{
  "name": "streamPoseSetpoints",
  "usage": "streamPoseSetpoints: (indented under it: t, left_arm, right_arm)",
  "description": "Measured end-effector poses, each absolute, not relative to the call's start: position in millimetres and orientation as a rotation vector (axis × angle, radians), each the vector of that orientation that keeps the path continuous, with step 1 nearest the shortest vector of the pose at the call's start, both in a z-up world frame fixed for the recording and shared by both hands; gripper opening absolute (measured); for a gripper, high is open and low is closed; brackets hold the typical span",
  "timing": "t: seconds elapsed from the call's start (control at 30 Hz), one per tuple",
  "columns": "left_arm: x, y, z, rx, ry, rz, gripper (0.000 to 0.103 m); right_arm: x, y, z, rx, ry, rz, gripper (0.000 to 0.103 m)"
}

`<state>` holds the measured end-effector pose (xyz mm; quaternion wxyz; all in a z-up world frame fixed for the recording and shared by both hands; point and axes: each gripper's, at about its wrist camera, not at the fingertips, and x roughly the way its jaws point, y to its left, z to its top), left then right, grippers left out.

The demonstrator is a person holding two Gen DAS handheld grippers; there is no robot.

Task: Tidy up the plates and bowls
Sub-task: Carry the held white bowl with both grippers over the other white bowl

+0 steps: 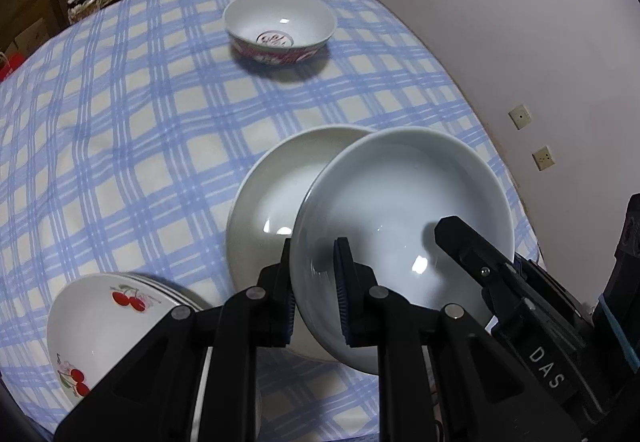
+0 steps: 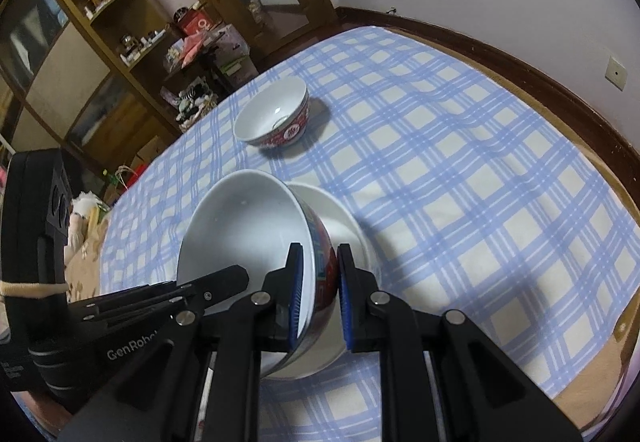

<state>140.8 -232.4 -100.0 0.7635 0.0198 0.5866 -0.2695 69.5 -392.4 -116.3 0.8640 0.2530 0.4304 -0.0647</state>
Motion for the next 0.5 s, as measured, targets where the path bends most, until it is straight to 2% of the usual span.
streamPoseSetpoints:
  t: [0.5]
  left_arm:
    - [140.1,-232.1,-117.2,0.073,1.294,-0.563,0.018]
  right_arm:
    - [73.3,-385.0,-130.1,0.503,0.949,-0.139,0.018]
